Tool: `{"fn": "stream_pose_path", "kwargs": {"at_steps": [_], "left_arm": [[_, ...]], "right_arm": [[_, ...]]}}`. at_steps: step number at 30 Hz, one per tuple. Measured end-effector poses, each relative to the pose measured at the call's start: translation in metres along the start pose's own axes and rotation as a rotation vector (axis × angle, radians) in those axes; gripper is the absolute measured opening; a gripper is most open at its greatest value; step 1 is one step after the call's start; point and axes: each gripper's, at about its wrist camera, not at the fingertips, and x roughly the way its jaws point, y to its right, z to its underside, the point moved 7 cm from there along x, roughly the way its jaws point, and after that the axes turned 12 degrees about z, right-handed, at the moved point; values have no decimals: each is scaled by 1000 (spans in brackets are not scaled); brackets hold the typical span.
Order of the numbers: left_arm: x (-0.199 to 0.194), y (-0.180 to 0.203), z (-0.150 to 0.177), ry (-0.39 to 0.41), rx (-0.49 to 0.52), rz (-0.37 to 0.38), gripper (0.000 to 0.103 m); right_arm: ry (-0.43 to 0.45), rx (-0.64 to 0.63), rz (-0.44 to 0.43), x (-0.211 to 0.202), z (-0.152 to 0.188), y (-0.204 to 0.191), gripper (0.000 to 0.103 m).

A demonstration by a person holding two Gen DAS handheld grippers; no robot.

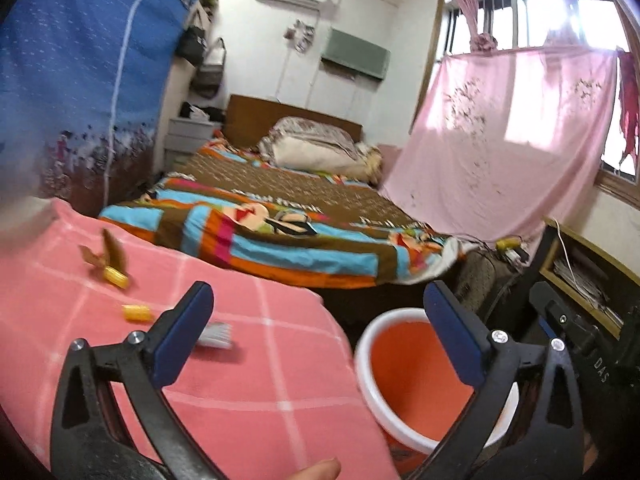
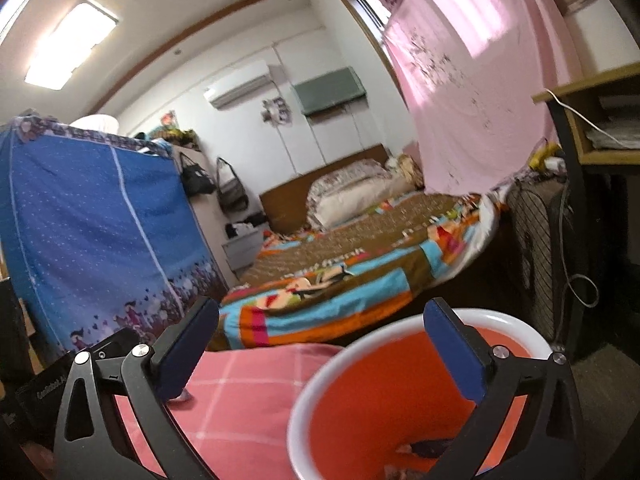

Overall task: Collect trash
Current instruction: 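Move both tools back over the bedspread toward the remaining trash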

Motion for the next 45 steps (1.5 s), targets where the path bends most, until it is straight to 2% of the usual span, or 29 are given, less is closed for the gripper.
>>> {"fn": "stream_pose_path", "kwargs": {"at_steps": [8, 14, 20, 26, 31, 38, 42, 45], "left_arm": [[-43, -42, -17, 107, 23, -99, 103], [-70, -79, -24, 159, 38, -176, 103], [-85, -114, -26, 187, 44, -238, 103], [-91, -145, -19, 194, 32, -287, 103], [-89, -171, -14, 153, 6, -316, 103], [-88, -187, -17, 137, 9, -354, 103], [-76, -194, -12, 79, 28, -365, 103], [-62, -194, -4, 3, 36, -364, 103]], "right_arm": [[80, -62, -101, -5, 0, -58, 103], [140, -120, -179, -10, 7, -104, 103], [129, -179, -231, -4, 24, -142, 103], [52, -236, -240, 15, 49, -169, 103], [-55, -310, -236, 39, 74, -185, 103], [-202, -445, -234, 62, 112, -212, 103], [-302, -527, -220, 75, 133, -222, 103], [-375, -552, -214, 84, 146, -224, 103]]}}
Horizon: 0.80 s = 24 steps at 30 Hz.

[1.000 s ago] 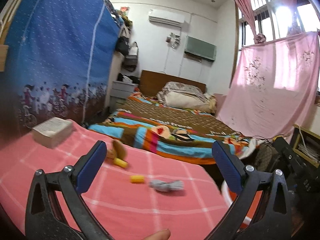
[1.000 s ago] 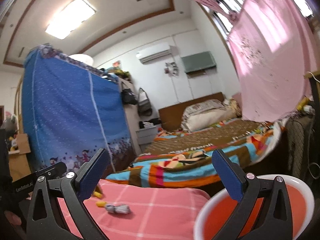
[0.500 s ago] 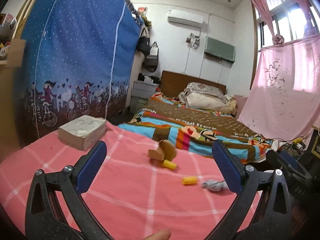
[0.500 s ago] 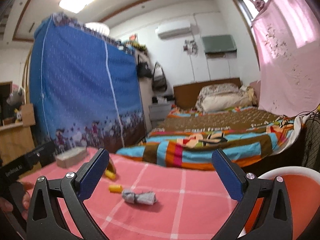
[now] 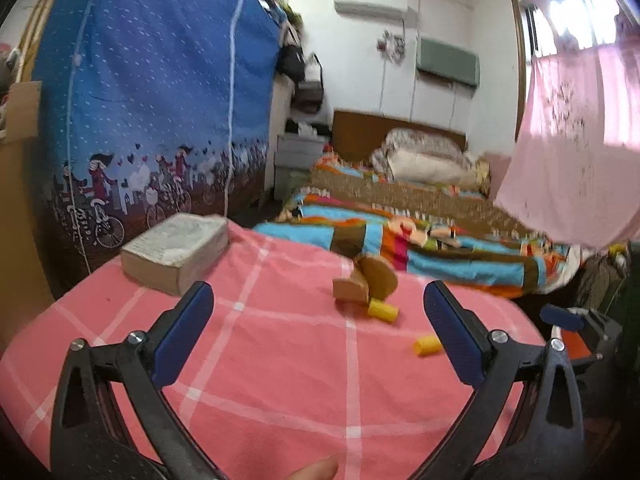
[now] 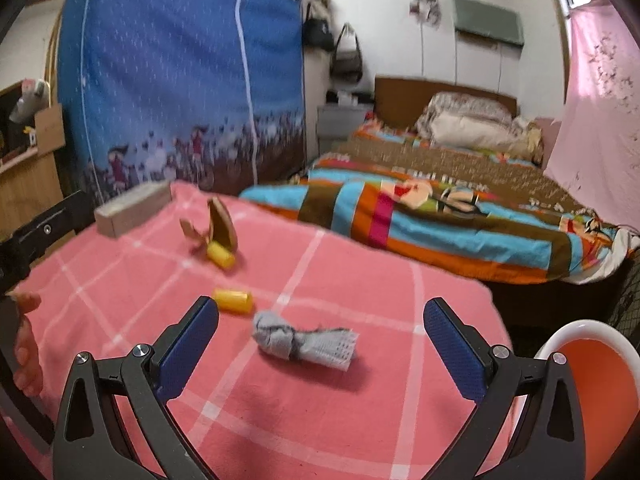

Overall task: Collect trash
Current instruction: 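Move both tools back over the bedspread toward the remaining trash, then grasp the grey cloth with the right tool while the left tool grasps a yellow foam cylinder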

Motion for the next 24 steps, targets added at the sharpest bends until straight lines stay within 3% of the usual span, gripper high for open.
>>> {"fn": "stream_pose_path", "kwargs": {"at_steps": [4, 10, 15, 18, 21, 24], "left_arm": [[18, 4, 7, -99, 12, 14, 103], [36, 13, 19, -225, 9, 68, 99], [52, 33, 34, -340, 29, 167, 70], [60, 42, 42, -404, 30, 214, 56], [66, 50, 48, -450, 26, 246, 48], [67, 54, 49, -467, 23, 266, 47]], "right_arm": [[-87, -6, -32, 13, 9, -2, 95], [-163, 13, -102, 22, 18, -4, 60], [-167, -11, -135, 16, 21, -9, 42], [-180, -46, -153, 15, 24, -13, 39], [-197, -56, -169, 16, 27, -13, 39], [-198, -39, -189, 15, 27, -10, 34]]}}
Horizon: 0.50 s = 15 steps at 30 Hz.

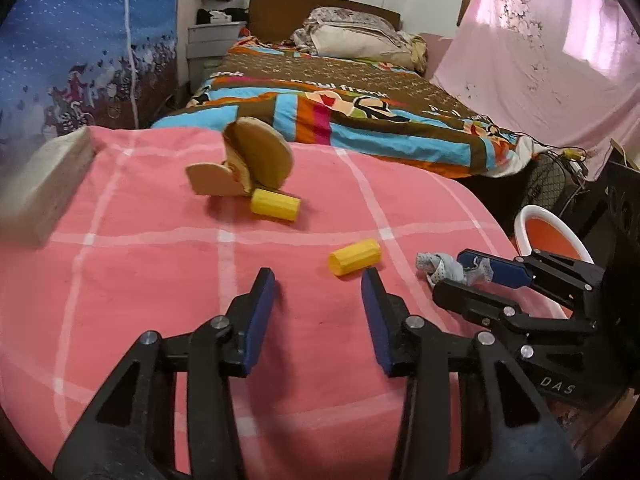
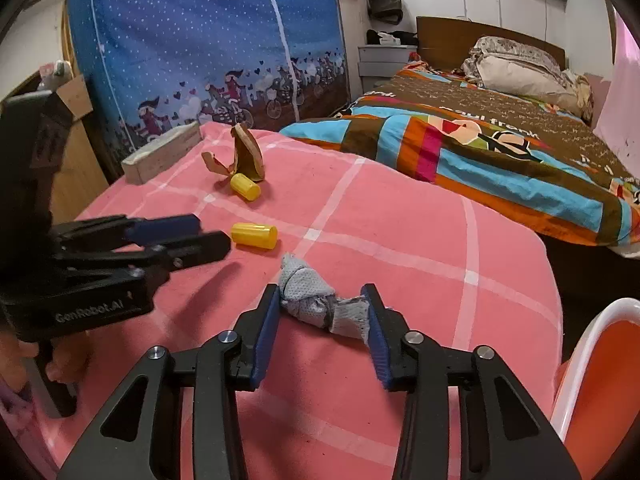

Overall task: Collect trash
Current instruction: 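Grasp the grey cloth with the right tool while the left tool grasps a yellow foam cylinder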

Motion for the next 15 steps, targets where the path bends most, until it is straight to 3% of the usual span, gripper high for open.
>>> {"fn": "stream_pose_path", "kwargs": {"at_steps": [3, 8, 13, 15], "left_arm": [[1, 3, -3, -3, -7, 31, 47], [14, 10, -9, -24, -1, 50, 47], [25, 15, -11, -57, 30, 19, 46], [25, 14, -10, -58, 30, 9, 41]], "right_arm": [[13, -10, 6, -3, -1, 1, 21], [26, 16, 19, -5, -2, 10, 19], [26, 42, 29, -4, -4, 19, 19], [24, 48, 24, -4, -4, 20, 19]]}}
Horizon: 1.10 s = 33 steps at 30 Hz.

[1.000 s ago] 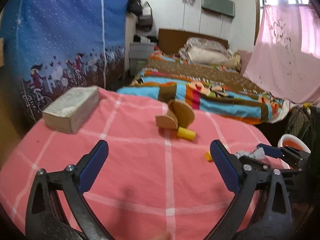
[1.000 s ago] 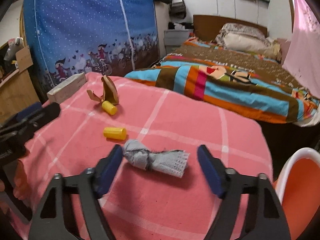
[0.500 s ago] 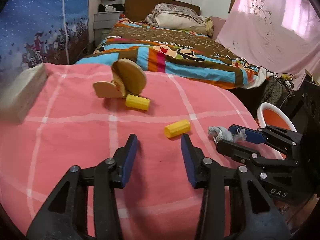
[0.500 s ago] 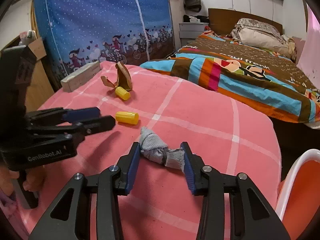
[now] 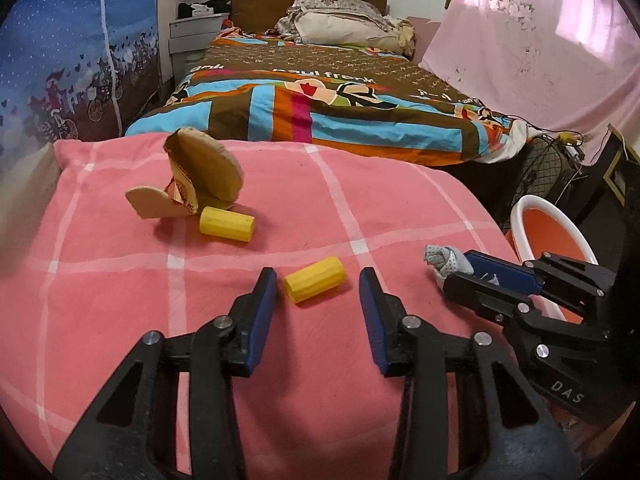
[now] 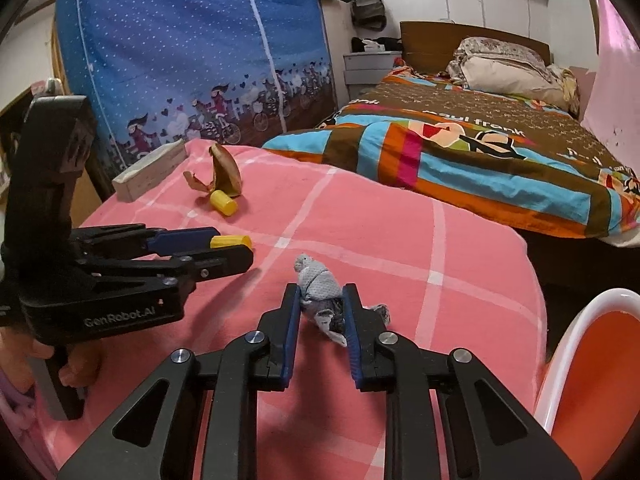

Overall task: Collect trash
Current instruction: 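Grasp the grey cloth with the right tool while the left tool grasps a yellow foam cylinder, then lift the cloth and foam cylinder and carry them over the orange bucket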

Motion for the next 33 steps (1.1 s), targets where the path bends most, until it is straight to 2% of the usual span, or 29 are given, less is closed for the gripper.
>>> {"fn": "stream_pose_path", "kwargs": {"at_steps": [2, 9, 16, 21, 29, 33], "left_arm": [[-1, -4, 0, 4, -12, -8, 35], [-6, -5, 2, 34, -46, 16, 35], [-32, -3, 9, 155, -92, 60, 35], [-59, 0, 10, 280, -82, 57, 35], [-87, 21, 6, 451, 53, -26, 35], [-106, 30, 4, 550, 82, -44, 35]], "right_arm": [[-2, 0, -2, 0, 0, 0, 19], [-8, 10, -13, 2, 3, -1, 19], [61, 25, -27, -12, 2, -1, 19], [192, 55, -48, -38, -4, 2, 19], [401, 69, -68, -79, -10, 0, 19], [503, 67, -89, -102, -15, -2, 19]]}}
